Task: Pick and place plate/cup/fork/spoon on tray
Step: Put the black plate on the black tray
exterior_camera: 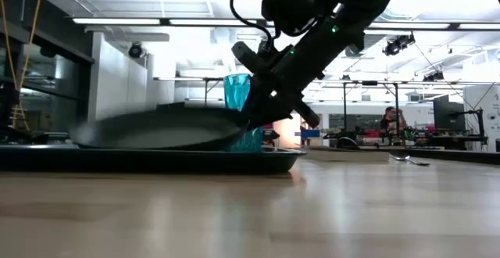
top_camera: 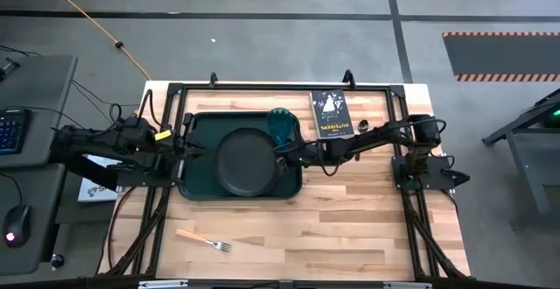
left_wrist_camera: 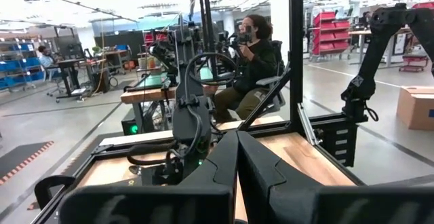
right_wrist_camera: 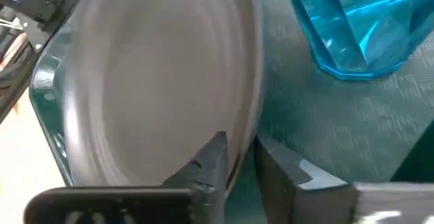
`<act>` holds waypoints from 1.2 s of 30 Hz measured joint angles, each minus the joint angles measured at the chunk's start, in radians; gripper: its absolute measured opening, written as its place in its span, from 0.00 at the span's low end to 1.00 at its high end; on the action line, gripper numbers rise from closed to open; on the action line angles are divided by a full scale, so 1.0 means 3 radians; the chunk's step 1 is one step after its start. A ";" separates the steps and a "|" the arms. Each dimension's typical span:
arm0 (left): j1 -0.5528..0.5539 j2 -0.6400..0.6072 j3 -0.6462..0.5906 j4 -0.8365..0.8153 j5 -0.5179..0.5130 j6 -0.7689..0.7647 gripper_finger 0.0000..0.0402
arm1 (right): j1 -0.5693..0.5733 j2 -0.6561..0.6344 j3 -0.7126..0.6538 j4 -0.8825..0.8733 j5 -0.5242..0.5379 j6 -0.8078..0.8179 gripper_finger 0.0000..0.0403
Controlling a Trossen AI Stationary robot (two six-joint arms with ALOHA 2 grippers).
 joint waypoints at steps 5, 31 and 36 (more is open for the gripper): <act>0.0000 0.0000 0.0000 0.0000 0.0000 0.0000 0.00 | 0.0000 0.0010 0.0000 0.0012 0.0026 -0.0026 0.26; 0.0000 0.0000 0.0000 -0.0117 0.0000 -0.0064 0.00 | 0.0178 -0.0197 0.0000 -0.0728 0.0168 -0.0980 0.17; 0.0001 0.0000 -0.0001 -0.0113 -0.0009 -0.0065 0.00 | 0.0335 -0.0009 -0.0001 -0.0432 0.0347 -0.0973 0.04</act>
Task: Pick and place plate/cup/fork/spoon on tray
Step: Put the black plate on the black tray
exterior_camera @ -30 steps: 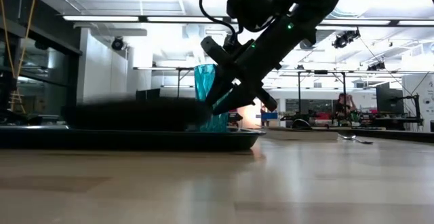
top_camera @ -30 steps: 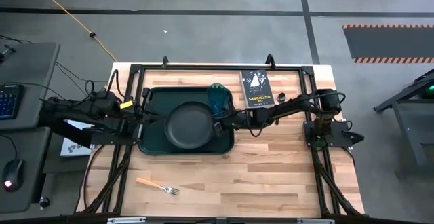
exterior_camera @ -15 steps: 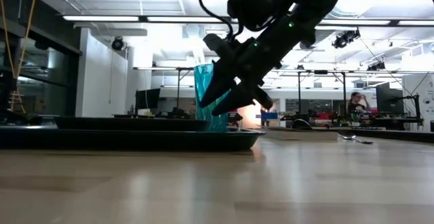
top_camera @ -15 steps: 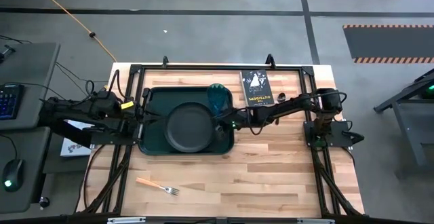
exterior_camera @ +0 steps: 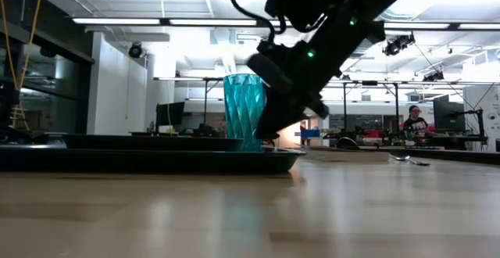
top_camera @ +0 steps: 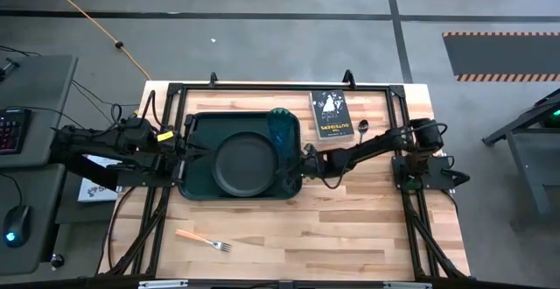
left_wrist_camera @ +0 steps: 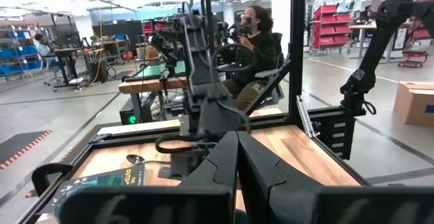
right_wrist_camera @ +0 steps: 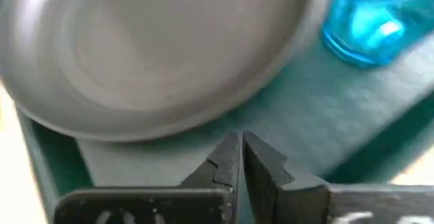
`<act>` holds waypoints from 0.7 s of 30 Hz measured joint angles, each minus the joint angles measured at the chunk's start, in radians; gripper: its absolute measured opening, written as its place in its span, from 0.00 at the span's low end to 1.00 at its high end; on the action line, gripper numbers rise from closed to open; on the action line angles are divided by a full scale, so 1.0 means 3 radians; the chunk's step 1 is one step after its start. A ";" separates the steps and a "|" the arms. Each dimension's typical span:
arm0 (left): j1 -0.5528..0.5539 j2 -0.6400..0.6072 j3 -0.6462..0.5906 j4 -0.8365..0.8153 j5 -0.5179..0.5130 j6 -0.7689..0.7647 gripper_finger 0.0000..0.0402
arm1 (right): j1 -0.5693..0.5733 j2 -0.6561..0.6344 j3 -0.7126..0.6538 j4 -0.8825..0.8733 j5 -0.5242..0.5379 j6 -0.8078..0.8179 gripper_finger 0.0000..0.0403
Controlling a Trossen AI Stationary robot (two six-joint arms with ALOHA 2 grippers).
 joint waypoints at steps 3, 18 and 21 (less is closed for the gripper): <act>-0.0001 0.0000 0.0000 0.0020 -0.0044 0.0000 0.00 | 0.0034 0.0101 0.0002 0.0080 0.0007 0.0050 0.01; 0.0000 0.0000 0.0000 0.0031 -0.0052 0.0028 0.00 | 0.0020 0.0216 -0.0002 0.0570 -0.0088 0.0073 0.00; 0.0000 0.0000 0.0000 0.0034 -0.0052 0.0028 0.00 | 0.0001 0.0216 -0.0002 0.0608 -0.0078 0.0074 0.00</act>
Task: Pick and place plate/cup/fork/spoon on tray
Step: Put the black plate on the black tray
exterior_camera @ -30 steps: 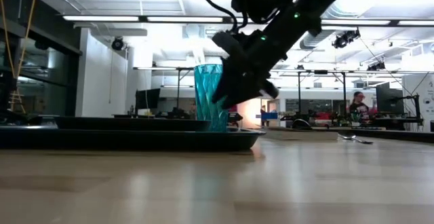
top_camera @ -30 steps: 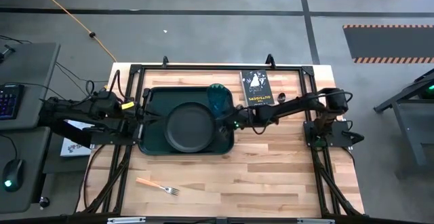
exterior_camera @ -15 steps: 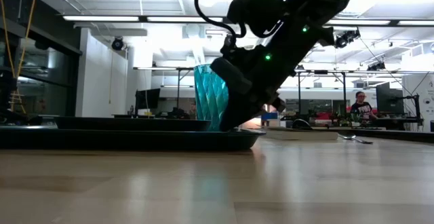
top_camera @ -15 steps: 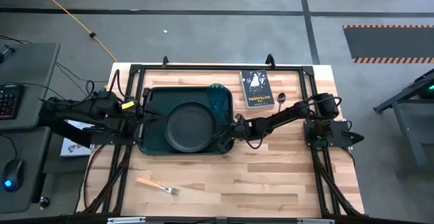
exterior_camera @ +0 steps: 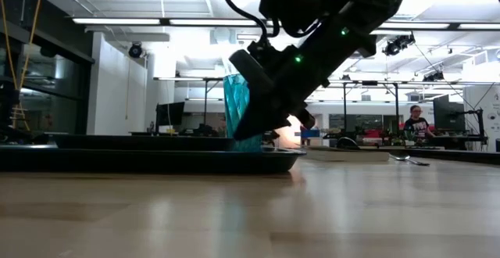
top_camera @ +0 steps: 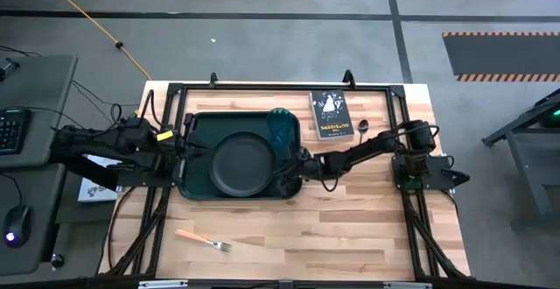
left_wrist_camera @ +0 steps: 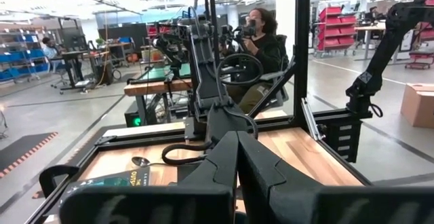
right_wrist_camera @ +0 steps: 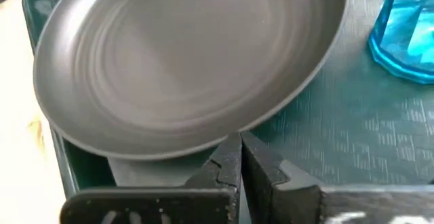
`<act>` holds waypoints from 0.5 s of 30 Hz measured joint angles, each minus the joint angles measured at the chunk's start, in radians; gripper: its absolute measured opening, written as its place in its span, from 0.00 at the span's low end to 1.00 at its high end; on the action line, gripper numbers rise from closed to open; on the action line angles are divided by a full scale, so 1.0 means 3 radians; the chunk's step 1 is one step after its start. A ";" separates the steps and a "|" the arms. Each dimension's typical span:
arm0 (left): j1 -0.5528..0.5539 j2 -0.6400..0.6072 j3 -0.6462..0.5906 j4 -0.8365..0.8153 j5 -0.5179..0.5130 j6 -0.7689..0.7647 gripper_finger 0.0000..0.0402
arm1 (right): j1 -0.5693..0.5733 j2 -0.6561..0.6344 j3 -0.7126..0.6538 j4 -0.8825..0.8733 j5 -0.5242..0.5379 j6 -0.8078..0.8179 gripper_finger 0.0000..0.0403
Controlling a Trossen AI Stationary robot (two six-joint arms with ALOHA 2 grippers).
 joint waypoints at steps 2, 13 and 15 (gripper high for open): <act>0.0000 0.0000 0.0000 0.0003 0.0000 0.0000 0.00 | -0.0006 0.0004 0.0000 0.0054 -0.0011 0.0000 0.00; 0.0000 0.0000 -0.0001 0.0007 0.0000 0.0000 0.00 | -0.0024 0.0295 0.0274 0.0279 -0.0087 -0.0169 0.00; 0.0000 0.0000 -0.0001 0.0005 0.0000 0.0000 0.00 | -0.0023 0.0298 0.0358 0.0306 -0.0005 -0.0245 0.00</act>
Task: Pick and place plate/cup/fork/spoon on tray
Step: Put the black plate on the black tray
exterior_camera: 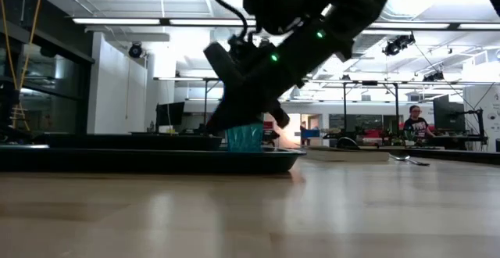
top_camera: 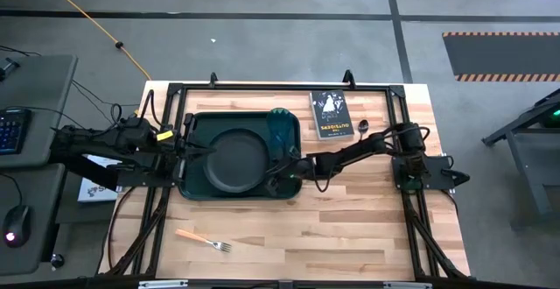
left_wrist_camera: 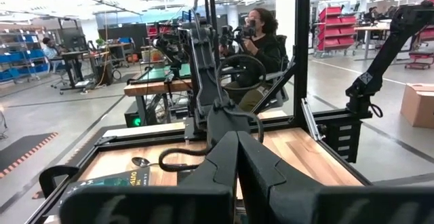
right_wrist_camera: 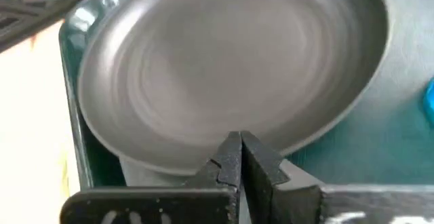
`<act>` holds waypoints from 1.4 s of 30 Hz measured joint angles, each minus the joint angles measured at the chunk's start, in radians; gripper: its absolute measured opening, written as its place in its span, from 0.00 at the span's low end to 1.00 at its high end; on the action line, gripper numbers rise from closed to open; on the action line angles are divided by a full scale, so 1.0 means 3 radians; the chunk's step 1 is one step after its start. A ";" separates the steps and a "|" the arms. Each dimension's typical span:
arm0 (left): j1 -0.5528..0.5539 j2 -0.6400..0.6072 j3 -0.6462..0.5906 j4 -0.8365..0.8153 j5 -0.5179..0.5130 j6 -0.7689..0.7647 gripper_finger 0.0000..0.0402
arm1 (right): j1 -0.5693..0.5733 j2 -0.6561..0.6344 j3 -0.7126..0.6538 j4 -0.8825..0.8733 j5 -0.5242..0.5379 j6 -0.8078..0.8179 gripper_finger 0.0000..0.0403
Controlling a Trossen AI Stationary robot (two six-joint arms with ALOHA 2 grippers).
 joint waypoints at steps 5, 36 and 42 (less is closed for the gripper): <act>0.0000 0.0000 0.0000 -0.0023 0.0000 -0.0001 0.00 | -0.0026 0.0006 0.0178 -0.0020 0.0017 -0.0198 0.00; -0.0001 0.0000 0.0000 -0.0044 0.0001 -0.0032 0.00 | 0.0041 0.0199 0.0375 -0.0754 -0.0363 -0.0941 0.00; -0.0001 -0.0001 0.0000 -0.0043 0.0000 -0.0036 0.00 | -0.0062 0.0202 0.0373 -0.0427 -0.0270 -0.0951 0.00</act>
